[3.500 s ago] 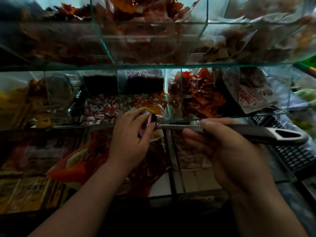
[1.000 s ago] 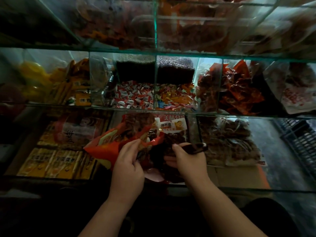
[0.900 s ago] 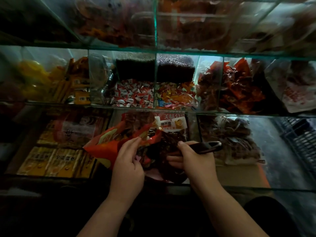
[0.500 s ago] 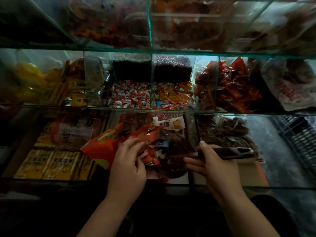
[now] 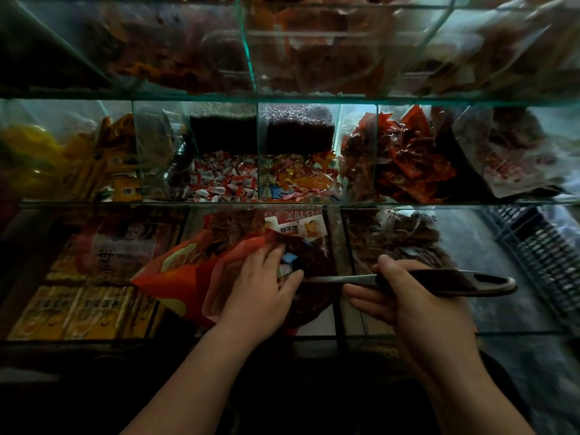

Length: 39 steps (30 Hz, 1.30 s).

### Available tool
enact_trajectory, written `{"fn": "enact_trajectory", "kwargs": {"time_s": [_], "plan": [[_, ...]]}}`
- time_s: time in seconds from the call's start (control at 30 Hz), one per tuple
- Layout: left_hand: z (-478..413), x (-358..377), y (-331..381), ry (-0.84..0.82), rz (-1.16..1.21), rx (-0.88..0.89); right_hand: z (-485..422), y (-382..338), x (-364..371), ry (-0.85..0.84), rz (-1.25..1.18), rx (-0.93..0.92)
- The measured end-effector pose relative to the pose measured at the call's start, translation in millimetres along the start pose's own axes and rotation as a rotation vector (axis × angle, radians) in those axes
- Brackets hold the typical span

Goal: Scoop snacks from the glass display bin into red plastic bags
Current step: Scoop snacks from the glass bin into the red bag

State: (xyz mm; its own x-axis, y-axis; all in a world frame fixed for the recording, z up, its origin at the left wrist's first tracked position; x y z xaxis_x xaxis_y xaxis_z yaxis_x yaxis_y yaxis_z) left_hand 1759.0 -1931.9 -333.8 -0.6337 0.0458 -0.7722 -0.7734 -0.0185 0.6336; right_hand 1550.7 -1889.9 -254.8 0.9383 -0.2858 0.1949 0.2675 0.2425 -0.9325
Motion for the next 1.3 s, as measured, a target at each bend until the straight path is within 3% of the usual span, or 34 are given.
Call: {"fn": "enact_trajectory", "kwargs": {"time_s": [0.23, 0.57, 0.67, 0.83, 0.9, 0.97, 1.03, 1.1, 1.2, 1.3], "plan": [[4.1, 6.6, 0.5, 0.227, -0.038, 0.087, 9.5, -8.4, 1.1, -0.139, -0.033, 0.075], [-21.4, -44.8, 50.4, 0.516, -0.009, 0.345, 11.0, -61.0, 13.2, -0.201, -0.16, -0.138], [-61.9, -62.6, 74.5, 0.476, -0.04, 0.421, -3.1, -81.7, 18.9, -0.163, -0.226, -0.188], [-137.5, -66.8, 98.4, 0.268, -0.156, 0.433, -40.3, -92.6, 33.4, -0.061, -0.275, -0.245], [-157.9, -62.6, 98.1, 0.219, -0.144, 0.383, -55.7, -90.2, 39.5, -0.001, -0.122, -0.35], [-167.7, -58.1, 90.6, 0.209, -0.065, 0.306, -70.1, -88.2, 43.7, 0.056, 0.274, -0.609], [-164.1, -54.4, 77.8, 0.237, 0.037, 0.207, -79.2, -86.2, 49.7, -0.03, 0.649, -0.872], [-153.0, -51.0, 67.7, 0.263, 0.095, 0.164, -88.1, -79.5, 50.3, -0.171, 0.915, -0.97], [-134.9, -56.2, 68.1, 0.278, 0.135, 0.192, -89.7, -74.3, 45.7, -0.251, 1.008, -1.028], [-106.9, -75.2, 64.0, 0.328, 0.274, 0.16, -73.6, -77.3, 38.4, -0.09, 0.806, -1.056]]}}
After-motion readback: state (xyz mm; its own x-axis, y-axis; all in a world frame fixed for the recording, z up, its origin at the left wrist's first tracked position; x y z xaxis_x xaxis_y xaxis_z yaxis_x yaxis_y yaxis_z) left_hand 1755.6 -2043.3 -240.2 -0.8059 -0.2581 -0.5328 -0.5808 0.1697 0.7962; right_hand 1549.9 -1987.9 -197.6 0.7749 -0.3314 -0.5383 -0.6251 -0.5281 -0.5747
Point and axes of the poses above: each hand's wrist, its own z-axis away from the middle knuckle, its own x-axis out of the palm, y = z × x, the point moved 3 cm from there along -z, towards the middle knuckle, and after that the axes turned 2 degrees about x, right-handed, at the moved point
